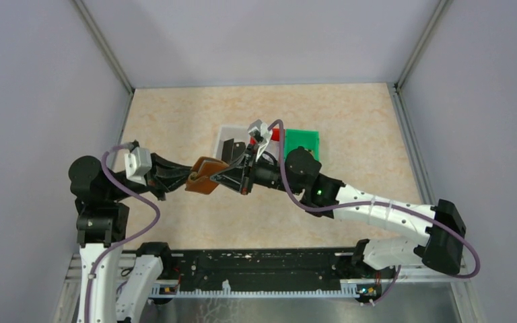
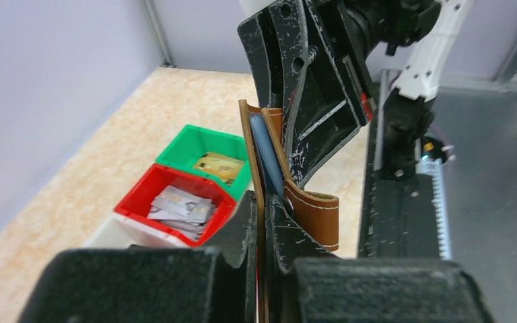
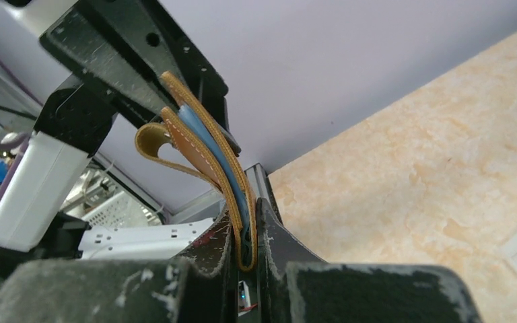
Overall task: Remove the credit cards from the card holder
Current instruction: Close the card holder at the center of the board, then place the card holder at the center of the board.
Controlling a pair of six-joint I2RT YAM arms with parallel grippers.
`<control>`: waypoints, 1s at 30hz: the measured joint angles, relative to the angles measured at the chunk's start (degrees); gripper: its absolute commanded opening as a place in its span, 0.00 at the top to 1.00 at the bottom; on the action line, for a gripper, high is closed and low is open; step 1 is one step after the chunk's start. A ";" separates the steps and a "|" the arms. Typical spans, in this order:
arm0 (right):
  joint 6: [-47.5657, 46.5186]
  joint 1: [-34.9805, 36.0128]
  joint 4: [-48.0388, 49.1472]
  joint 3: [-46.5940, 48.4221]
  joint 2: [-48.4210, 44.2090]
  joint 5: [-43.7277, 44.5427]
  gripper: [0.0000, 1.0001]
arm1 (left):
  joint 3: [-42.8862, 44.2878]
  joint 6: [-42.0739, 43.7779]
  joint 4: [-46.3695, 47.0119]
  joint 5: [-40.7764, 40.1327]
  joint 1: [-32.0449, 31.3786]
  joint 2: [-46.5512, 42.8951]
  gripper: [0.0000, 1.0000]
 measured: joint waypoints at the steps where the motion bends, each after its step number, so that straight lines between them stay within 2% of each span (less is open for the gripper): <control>1: 0.87 0.17 0.04 -0.17 0.17 0.79 1.00 | -0.11 2.56 -1.38 -0.55 0.00 -0.26 0.90; 5: 5.05 0.70 -0.31 -0.28 1.60 4.04 1.00 | -1.01 13.62 -6.43 -2.84 0.00 -1.55 0.63; 7: 6.60 0.70 -0.92 -0.37 1.97 5.51 1.00 | -1.81 19.15 -9.09 -4.66 0.04 -1.88 0.45; 15: 11.32 -0.74 -5.90 -4.37 1.84 9.66 1.00 | -3.58 32.11 -19.96 -9.70 0.22 -0.15 0.13; 21: 14.19 -8.07 -11.74 -10.62 5.55 7.21 1.00 | -3.39 34.58 -27.54 -9.25 -0.50 3.63 0.02; 26: 13.03 -10.51 -19.93 -12.50 12.17 1.84 1.00 | -1.88 33.79 -30.32 -11.37 -0.50 8.85 0.01; 30: 9.11 -10.51 -28.09 -8.94 18.60 -0.46 1.00 | -0.26 31.32 -30.84 -14.86 -0.52 13.09 0.01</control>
